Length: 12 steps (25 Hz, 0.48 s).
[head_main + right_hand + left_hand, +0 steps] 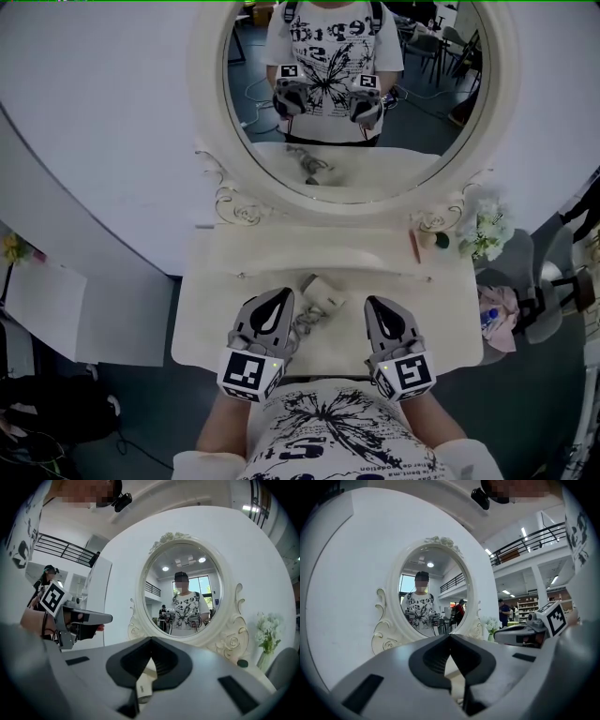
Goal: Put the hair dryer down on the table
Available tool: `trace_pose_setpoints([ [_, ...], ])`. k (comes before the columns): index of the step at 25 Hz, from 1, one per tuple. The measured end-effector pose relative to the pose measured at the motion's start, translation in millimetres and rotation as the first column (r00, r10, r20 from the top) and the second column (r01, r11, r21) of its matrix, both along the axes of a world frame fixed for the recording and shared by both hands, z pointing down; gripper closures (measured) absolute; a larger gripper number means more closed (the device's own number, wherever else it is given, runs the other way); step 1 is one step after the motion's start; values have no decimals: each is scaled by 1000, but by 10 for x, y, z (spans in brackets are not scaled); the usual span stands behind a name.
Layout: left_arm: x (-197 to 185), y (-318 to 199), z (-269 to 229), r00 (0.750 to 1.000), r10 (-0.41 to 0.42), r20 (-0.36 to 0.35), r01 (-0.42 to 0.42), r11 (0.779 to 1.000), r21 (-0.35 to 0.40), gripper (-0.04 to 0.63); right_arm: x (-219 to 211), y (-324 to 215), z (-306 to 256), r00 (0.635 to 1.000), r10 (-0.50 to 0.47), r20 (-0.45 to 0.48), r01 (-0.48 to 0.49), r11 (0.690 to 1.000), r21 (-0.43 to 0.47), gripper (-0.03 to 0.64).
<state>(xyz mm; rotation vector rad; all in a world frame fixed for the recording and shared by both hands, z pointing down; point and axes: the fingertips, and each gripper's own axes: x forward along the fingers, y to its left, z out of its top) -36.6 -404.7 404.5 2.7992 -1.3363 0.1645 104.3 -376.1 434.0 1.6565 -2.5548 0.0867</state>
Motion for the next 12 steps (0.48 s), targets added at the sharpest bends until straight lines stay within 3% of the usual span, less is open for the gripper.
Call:
trace_pose_setpoints([
  [12, -17, -11, -6, 1000, -14, -11, 14, 1000, 2, 574, 23, 28, 23, 1000, 3, 12, -2, 1000, -14, 598],
])
